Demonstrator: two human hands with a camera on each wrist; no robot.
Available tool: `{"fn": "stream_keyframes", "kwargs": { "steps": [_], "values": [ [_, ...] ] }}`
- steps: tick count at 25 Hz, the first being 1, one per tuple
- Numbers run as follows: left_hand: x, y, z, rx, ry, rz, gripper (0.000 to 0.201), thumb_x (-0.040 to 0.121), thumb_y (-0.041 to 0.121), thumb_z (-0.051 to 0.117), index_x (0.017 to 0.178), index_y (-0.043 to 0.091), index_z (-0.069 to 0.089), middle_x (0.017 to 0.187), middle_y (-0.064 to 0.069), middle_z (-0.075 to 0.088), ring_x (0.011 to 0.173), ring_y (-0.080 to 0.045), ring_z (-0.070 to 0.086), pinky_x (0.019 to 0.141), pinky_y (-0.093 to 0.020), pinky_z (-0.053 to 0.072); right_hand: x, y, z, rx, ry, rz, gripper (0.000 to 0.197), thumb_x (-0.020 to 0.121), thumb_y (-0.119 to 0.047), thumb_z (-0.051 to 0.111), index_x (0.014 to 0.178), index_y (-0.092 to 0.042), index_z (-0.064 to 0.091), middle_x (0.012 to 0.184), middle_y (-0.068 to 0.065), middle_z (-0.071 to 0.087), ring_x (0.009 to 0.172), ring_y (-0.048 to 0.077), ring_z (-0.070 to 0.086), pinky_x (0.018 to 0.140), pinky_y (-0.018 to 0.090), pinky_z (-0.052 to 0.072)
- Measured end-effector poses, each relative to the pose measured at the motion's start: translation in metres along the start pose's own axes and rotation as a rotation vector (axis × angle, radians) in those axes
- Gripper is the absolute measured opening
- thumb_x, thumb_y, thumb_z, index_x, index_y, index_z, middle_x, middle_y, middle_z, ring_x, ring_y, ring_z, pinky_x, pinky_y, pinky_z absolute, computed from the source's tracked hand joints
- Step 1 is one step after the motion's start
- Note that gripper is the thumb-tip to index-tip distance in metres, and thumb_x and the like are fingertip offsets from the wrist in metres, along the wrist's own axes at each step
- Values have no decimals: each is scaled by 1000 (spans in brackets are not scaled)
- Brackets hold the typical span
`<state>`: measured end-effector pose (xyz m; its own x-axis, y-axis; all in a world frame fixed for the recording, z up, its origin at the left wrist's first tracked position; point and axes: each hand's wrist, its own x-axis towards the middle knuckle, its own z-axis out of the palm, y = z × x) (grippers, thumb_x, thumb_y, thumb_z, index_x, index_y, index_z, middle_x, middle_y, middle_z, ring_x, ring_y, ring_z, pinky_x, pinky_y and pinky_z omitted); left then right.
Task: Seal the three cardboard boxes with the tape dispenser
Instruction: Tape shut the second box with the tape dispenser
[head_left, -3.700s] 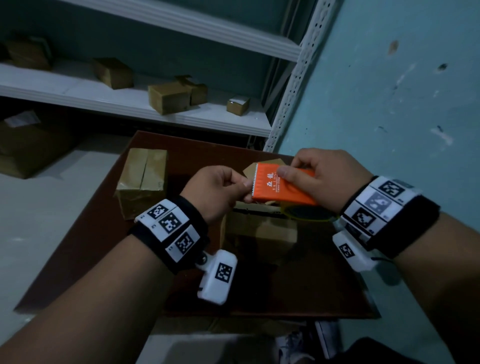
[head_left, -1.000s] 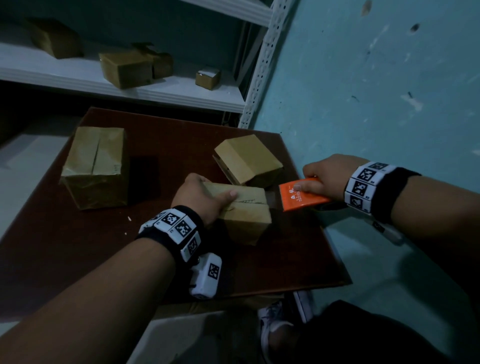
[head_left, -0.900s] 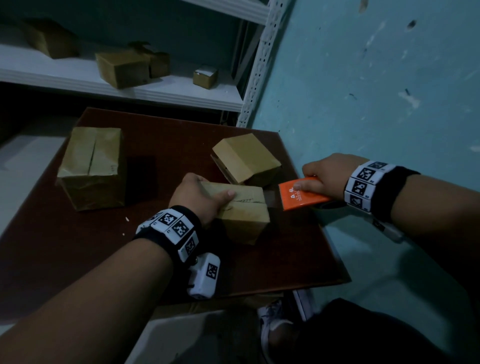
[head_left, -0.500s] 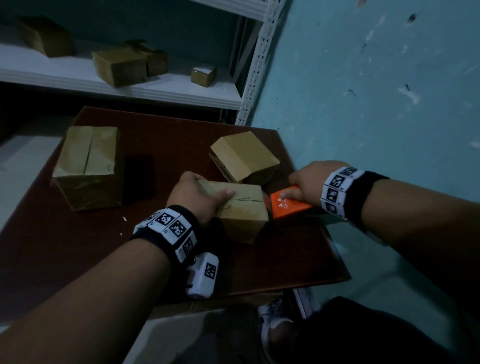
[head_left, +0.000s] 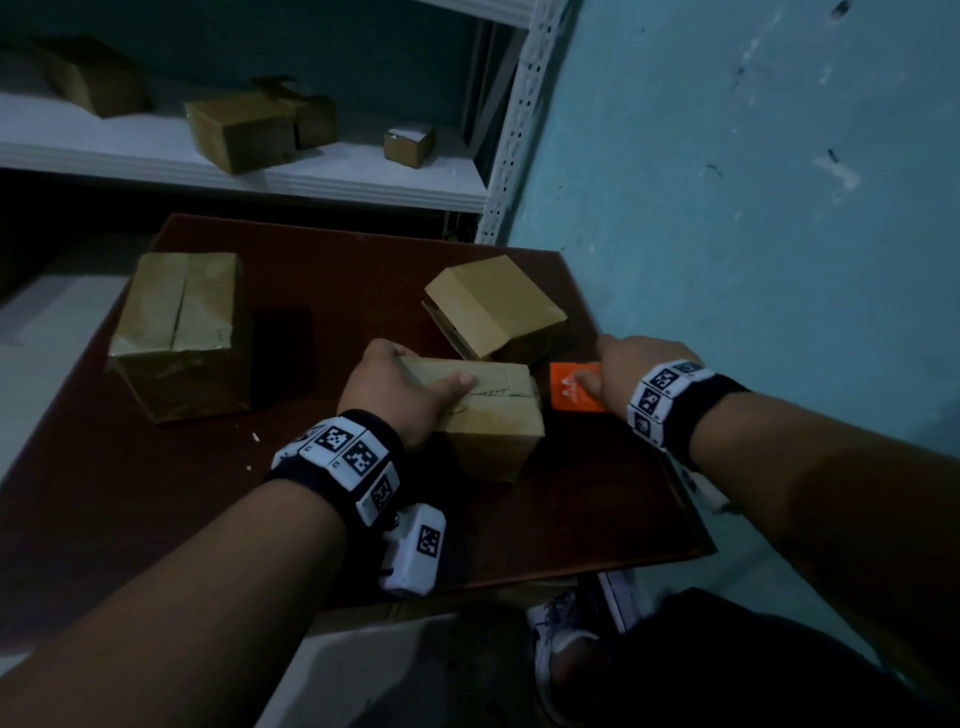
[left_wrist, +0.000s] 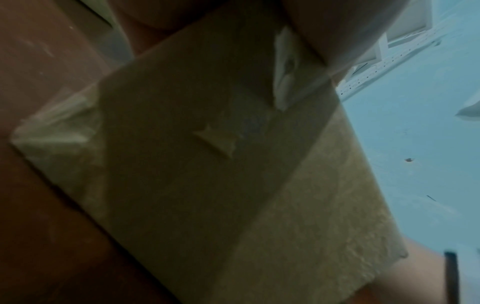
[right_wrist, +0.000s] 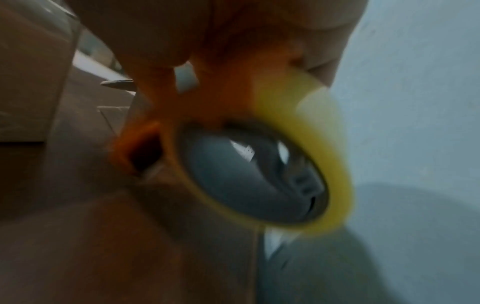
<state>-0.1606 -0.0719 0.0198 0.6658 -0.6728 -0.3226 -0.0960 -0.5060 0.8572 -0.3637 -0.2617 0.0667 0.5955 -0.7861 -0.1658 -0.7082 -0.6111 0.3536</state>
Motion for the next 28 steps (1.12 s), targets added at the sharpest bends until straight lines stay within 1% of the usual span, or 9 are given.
{"fn": "stream_keyframes", "kwargs": {
  "steps": [2, 5, 8, 10, 12, 16, 20, 23, 28],
  "values": [
    [0, 1, 1, 4, 5, -5, 68, 75, 58, 87, 124, 29, 50, 119, 1, 58, 96, -19, 60, 64, -33, 51, -3, -3, 17, 68, 24, -18, 35, 104, -48, 50, 117, -16, 49, 112, 14, 68, 97, 35, 67, 82, 43, 55],
    [-2, -1, 1, 24, 27, 16, 68, 75, 60, 86, 124, 28, 50, 120, 1, 59, 95, -19, 61, 63, -33, 52, -10, -16, 33, 171, -17, -4, 36, 99, -52, 59, 112, -22, 43, 106, 10, 67, 88, 31, 63, 81, 42, 56],
    [-3, 1, 0, 37, 18, 29, 66, 77, 60, 84, 123, 27, 51, 114, 3, 59, 89, -16, 60, 58, -31, 49, -19, -20, 33, 130, 61, 60, 45, 96, -61, 58, 123, -25, 53, 114, 7, 63, 101, 29, 60, 90, 44, 53],
    [-4, 2, -3, 30, 6, 26, 65, 78, 59, 84, 123, 26, 51, 111, 3, 59, 88, -17, 61, 56, -31, 49, -26, -21, 24, 332, 230, 71, 44, 100, -56, 55, 128, -23, 61, 120, 8, 62, 111, 30, 59, 93, 41, 49],
    [-4, 2, -6, 47, 4, 40, 64, 77, 60, 84, 121, 25, 52, 111, 2, 60, 91, -20, 62, 62, -35, 54, -34, -28, 15, 736, 342, 53, 35, 103, -50, 54, 123, -25, 68, 116, 1, 67, 106, 22, 65, 91, 36, 51],
    [-7, -1, -18, 75, 12, 46, 60, 77, 60, 84, 117, 27, 54, 107, 4, 59, 92, -20, 62, 70, -40, 59, -48, -65, 19, 1318, 134, 17, 29, 103, -61, 46, 100, -41, 67, 104, -10, 73, 98, 10, 70, 93, 49, 59],
    [-11, -5, -28, 100, 39, 60, 57, 80, 58, 82, 119, 26, 55, 102, 7, 57, 86, -13, 57, 56, -30, 47, -54, -84, 40, 1443, 16, 1, 38, 103, -66, 43, 106, -42, 72, 109, -18, 73, 103, -1, 65, 98, 37, 50],
    [-11, -7, -28, 86, 40, 61, 56, 80, 59, 82, 117, 26, 56, 104, 7, 58, 86, -12, 57, 56, -29, 43, -43, -87, 49, 1555, -67, 81, 78, 75, -99, 42, 120, -43, 74, 119, -15, 74, 117, 11, 65, 109, 50, 46],
    [-8, -8, -27, 62, 54, 41, 56, 75, 61, 84, 113, 30, 58, 107, 5, 61, 91, -17, 62, 60, -33, 50, -33, -81, 52, 1560, -18, 116, 61, 80, -90, 43, 100, -43, 77, 102, -20, 76, 107, 10, 67, 103, 51, 51]
  ]
}}
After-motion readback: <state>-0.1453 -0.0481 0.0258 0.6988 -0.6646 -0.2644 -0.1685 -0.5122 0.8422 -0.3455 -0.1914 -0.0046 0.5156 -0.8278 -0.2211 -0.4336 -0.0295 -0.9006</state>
